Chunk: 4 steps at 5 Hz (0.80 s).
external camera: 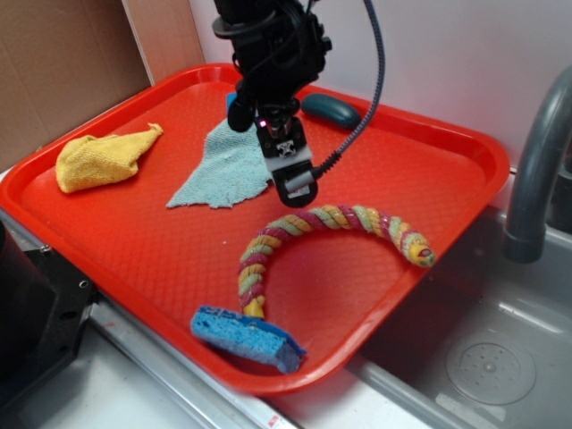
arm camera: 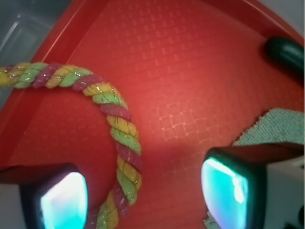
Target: Grab the multicolored rope.
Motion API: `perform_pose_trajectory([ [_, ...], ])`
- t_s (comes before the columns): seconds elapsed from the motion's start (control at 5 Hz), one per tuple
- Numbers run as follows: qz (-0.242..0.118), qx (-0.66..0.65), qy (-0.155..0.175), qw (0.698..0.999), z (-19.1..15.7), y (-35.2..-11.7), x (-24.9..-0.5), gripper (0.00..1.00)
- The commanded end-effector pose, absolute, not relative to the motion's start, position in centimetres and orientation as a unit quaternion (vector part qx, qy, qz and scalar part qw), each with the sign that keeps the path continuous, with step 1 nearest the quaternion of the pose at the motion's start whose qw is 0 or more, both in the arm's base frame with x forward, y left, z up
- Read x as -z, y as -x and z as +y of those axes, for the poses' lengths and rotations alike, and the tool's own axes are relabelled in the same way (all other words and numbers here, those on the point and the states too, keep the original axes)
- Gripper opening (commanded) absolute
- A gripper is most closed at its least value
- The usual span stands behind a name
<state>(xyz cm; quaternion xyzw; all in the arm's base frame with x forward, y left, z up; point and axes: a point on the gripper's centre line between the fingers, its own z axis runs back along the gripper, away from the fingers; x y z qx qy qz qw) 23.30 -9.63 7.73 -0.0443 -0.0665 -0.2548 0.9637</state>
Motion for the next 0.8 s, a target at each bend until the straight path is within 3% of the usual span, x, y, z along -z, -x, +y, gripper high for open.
perform_pose_trajectory([
  [0.0, -0.085, 0.306, 0.056, 0.946, -12.8, -24.5, -6.0, 1.00],
  [0.4, -0.042, 0.343, 0.060, 0.937, -14.5, -24.7, -2.5, 1.00],
  [0.6, -0.037, 0.330, 0.049, 0.942, -15.5, -19.7, -0.5, 0.00],
])
